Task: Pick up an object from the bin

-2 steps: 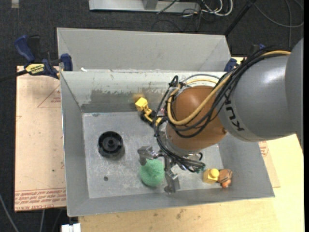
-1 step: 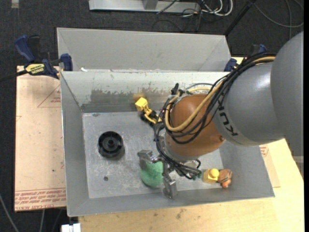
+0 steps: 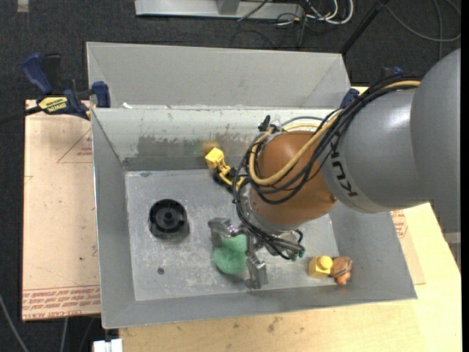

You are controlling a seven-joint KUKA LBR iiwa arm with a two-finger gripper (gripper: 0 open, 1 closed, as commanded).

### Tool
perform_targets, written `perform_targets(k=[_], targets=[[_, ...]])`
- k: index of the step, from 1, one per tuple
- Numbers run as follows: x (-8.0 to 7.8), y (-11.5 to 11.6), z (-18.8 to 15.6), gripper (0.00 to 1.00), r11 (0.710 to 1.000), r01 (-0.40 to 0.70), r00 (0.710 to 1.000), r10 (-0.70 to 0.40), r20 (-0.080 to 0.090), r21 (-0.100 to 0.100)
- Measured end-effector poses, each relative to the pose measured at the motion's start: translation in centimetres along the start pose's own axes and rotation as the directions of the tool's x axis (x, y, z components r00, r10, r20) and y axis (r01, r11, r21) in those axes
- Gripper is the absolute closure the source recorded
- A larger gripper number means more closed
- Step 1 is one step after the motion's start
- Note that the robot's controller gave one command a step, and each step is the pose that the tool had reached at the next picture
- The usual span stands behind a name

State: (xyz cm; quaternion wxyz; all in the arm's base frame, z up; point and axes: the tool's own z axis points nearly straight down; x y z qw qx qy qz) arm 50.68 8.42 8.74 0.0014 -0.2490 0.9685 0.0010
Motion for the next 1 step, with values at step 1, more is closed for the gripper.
perform_targets(k=[1], targets=[[-0.39,-0.43,-0.38,0.00,0.998,0.059,0.998,-0.059,0.000,0.001]])
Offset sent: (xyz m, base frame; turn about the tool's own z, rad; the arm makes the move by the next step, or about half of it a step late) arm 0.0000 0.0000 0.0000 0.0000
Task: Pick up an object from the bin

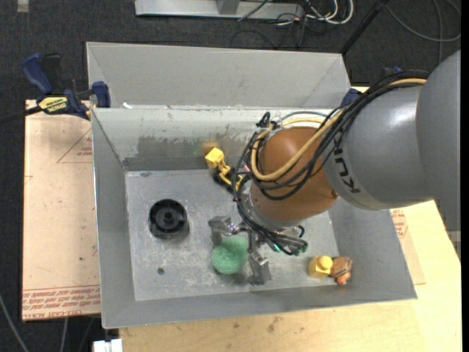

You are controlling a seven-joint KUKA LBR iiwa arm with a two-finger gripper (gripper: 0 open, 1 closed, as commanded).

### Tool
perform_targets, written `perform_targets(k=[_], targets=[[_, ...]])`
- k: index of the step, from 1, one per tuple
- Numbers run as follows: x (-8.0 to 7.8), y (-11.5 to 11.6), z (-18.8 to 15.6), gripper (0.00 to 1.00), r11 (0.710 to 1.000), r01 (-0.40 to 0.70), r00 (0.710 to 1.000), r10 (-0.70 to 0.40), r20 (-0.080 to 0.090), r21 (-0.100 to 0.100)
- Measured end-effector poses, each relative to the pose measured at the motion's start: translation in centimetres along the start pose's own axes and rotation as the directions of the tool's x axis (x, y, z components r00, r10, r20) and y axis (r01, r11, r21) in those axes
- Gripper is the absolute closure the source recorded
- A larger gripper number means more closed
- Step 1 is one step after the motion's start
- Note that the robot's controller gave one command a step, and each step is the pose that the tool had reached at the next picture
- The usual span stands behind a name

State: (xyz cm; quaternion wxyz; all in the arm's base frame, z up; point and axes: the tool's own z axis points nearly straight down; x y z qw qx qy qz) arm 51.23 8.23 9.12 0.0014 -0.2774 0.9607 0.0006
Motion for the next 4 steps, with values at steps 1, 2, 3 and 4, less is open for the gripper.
perform_targets(k=[1,2,3,4], targets=[[1.6,1.1,-0.9,1.00,0.993,-0.118,0.993,0.118,-0.002,-0.001],[1.6,1.1,-0.9,1.00,0.993,-0.119,0.993,0.119,-0.002,-0.001],[0.6,2.1,-5.9,1.00,0.994,-0.109,0.994,0.109,-0.007,-0.002],[-0.2,2.2,-9.0,1.00,0.996,-0.087,0.996,0.087,0.006,0.002]])
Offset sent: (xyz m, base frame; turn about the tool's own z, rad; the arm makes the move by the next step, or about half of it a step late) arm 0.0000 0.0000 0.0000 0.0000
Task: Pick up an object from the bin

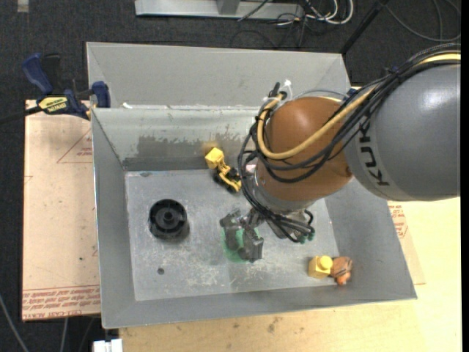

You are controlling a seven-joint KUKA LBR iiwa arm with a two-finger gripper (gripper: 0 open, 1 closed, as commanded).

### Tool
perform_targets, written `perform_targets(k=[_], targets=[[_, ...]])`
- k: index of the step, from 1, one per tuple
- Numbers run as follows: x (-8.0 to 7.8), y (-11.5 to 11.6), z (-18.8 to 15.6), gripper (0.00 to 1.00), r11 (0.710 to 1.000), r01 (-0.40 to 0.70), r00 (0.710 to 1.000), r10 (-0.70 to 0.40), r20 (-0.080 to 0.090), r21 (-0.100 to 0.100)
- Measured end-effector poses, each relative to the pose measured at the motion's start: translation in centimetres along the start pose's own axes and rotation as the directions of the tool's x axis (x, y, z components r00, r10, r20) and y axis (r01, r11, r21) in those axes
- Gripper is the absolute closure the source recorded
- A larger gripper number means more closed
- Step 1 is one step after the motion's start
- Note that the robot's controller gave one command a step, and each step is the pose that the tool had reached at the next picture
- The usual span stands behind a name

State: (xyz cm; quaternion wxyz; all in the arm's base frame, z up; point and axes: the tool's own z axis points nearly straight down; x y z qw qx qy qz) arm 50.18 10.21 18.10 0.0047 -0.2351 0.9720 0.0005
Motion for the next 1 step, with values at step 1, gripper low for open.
perform_targets(k=[1], targets=[[-0.45,0.22,-5.89,1.00,1.000,0.027,1.000,-0.027,-0.006,-0.002]])
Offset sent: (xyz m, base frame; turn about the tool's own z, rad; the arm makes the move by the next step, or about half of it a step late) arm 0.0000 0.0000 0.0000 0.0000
